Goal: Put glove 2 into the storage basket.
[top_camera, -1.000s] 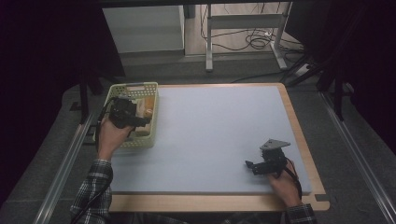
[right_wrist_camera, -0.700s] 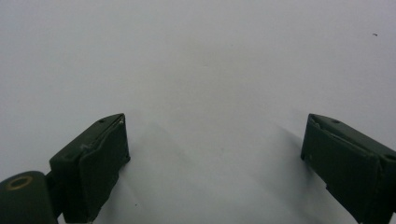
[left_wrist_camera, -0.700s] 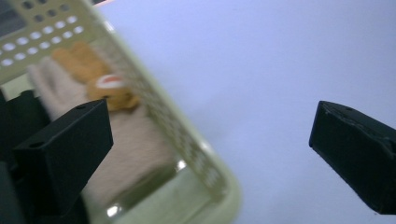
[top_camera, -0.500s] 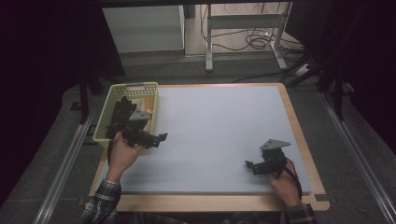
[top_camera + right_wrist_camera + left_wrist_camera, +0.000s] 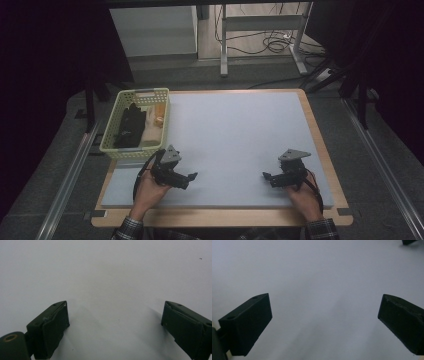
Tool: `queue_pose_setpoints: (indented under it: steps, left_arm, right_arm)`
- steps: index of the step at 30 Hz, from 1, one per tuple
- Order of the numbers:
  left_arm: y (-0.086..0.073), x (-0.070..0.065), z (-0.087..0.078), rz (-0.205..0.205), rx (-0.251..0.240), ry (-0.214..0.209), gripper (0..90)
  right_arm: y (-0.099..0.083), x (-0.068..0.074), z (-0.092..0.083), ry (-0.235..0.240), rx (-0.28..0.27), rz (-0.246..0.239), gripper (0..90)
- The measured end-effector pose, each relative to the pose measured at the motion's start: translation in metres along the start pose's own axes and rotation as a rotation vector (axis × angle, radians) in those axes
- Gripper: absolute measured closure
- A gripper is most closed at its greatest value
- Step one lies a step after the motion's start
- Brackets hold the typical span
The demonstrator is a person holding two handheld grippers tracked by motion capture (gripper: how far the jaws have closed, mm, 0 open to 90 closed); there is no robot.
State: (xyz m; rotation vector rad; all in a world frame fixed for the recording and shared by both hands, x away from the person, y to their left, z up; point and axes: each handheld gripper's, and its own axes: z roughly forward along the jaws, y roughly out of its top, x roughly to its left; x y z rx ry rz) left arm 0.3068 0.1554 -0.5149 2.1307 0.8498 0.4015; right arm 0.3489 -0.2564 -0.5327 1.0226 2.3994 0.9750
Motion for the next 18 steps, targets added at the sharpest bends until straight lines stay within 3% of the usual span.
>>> queue_pose_setpoints:
  steps: [2,7,10,12,18]
  left_arm:
    - [-0.009,-0.004,0.007,-0.005,0.016,-0.011,0.0]
    - [-0.024,-0.008,0.022,-0.003,0.075,0.01,0.0]
    - [-0.024,-0.008,0.024,0.001,0.102,0.009,0.0]
    - [-0.024,-0.005,0.026,-0.042,0.118,-0.023,0.0]
    - [-0.024,-0.006,0.026,-0.033,0.119,-0.016,0.0]
  right_arm:
    - [0.0,0.0,0.0,0.0,0.0,0.0,7.2]
    - [0.0,0.0,0.0,0.0,0.0,-0.001,7.2]
    - [0.0,0.0,0.0,0.0,0.0,0.0,7.2]
    - [0.0,0.0,0.0,0.0,0.0,0.0,7.2]
    - [0.0,0.0,0.0,-0.001,-0.001,-0.001,7.2]
